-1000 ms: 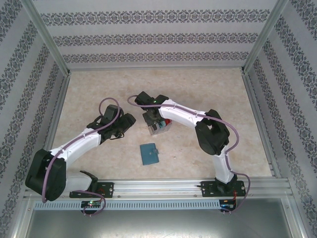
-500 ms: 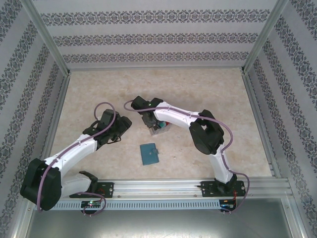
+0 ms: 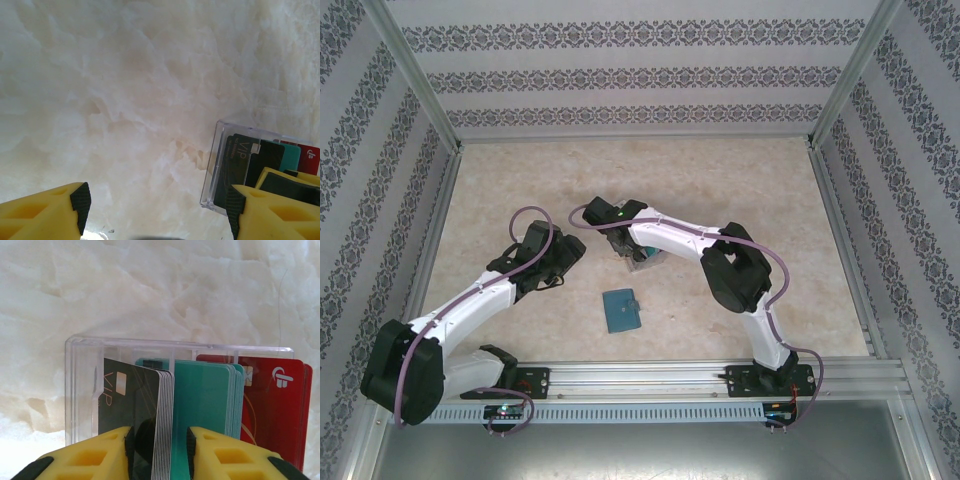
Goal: Put the credit cards into the card holder
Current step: Pick up the credit card from the storage box.
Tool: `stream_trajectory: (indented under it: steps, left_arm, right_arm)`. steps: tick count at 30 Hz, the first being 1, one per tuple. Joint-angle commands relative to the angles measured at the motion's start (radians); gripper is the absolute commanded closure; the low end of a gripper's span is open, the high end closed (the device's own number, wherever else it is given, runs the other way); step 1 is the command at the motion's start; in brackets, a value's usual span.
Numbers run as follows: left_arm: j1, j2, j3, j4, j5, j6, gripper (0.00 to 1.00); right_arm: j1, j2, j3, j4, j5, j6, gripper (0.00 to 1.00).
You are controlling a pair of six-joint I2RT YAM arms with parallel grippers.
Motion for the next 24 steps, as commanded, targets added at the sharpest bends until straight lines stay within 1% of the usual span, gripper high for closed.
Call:
stream_trajectory:
  steps: [1, 12, 13, 14, 21, 24]
  left_arm:
    - [0.007, 0.010, 0.007, -0.025, -0.012, -0.009, 0.26]
    - [0.008, 0.026, 0.015, -0.018, -0.002, -0.007, 0.26]
    - [0.008, 0.029, 0.017, -0.018, -0.002, -0.009, 0.26]
    - [0.008, 0.032, 0.020, -0.018, -0.002, -0.007, 0.26]
    - [0.008, 0.048, 0.027, -0.019, 0.009, -0.005, 0.26]
    - [0.007, 0.055, 0.026, -0.013, 0.012, -0.007, 0.26]
  right_arm:
    - [0.003, -0.041, -0.019, -0.014, 0.035, 0.006, 0.67]
    - [-0.003, -0.054, -0.021, -0.011, 0.054, -0.002, 0.69]
    - [-0.003, -0.054, -0.021, -0.012, 0.052, -0.004, 0.72]
    - [-0.002, -0.056, -0.020, -0.014, 0.058, 0.001, 0.72]
    - [-0.006, -0.060, -0.028, -0.005, 0.050, 0.003, 0.72]
    - [-0.008, -0.063, -0.036, 0.001, 0.042, 0.000, 0.75]
